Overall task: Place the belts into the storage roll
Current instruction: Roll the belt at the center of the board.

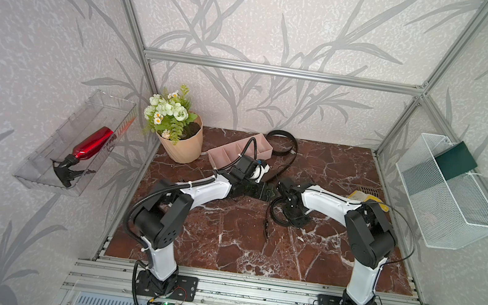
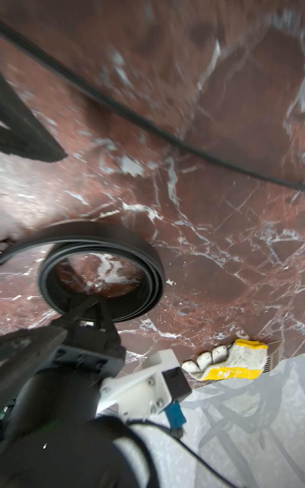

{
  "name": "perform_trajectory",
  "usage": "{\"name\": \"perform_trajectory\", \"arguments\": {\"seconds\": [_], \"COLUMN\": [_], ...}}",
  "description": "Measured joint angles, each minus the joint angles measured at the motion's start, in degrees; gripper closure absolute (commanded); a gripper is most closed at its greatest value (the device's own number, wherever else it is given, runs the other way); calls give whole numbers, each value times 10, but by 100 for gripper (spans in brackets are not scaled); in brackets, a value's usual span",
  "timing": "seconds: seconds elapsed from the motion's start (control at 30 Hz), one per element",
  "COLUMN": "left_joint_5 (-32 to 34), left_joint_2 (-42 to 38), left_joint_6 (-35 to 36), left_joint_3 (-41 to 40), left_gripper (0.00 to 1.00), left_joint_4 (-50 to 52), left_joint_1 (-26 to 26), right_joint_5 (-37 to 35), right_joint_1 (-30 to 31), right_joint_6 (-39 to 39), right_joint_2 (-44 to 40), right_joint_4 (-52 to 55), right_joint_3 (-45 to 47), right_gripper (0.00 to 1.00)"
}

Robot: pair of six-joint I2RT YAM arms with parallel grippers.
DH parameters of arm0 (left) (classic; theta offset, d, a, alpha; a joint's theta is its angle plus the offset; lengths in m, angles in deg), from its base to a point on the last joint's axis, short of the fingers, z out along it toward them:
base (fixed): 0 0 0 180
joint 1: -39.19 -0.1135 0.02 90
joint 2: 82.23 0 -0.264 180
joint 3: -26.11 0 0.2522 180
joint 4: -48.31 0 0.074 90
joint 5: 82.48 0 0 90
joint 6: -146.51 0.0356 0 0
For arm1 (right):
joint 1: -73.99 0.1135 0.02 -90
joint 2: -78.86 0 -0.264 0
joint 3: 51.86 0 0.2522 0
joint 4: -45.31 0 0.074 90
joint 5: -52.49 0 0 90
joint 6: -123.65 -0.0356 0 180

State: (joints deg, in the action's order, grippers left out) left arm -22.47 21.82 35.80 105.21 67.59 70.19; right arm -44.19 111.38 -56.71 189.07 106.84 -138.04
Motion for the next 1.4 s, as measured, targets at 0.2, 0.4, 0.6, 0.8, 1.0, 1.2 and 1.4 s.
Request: {"name": "perform_trajectory", "arguments": {"seconds": [0.2, 0.4, 0.6, 0.8, 1.0, 1.2, 1.4], "left_joint_5": [-28, -27, -2, 45, 116, 182, 213], "left_joint_2": [72, 79, 79, 75, 49, 31, 33], "left_joint_6": [-1, -6, -45, -90, -162, -232, -263], "left_joint_3": [39, 49, 34, 30, 9, -13, -14], "left_gripper": [1, 29, 32, 35, 35, 50, 71], "left_joint_4": [17, 44, 44, 44, 64, 68, 77], "left_joint_1": [0, 2, 32, 78, 106, 130, 136], "right_joint_5": [10, 14, 15, 13, 18, 35, 60], "right_joint_1": [-6, -7, -7, -4, 7, 23, 43], "right_joint_6": [7, 10, 10, 7, -19, -70, -106], "right_joint_2": [0, 0, 0, -4, -29, -64, -90], "right_joint_4": [1, 1, 0, -7, -42, -95, -137], "right_joint_3": [-1, -1, -1, 6, 40, 90, 126], "right_gripper": [100, 100, 100, 100, 100, 100, 100]}}
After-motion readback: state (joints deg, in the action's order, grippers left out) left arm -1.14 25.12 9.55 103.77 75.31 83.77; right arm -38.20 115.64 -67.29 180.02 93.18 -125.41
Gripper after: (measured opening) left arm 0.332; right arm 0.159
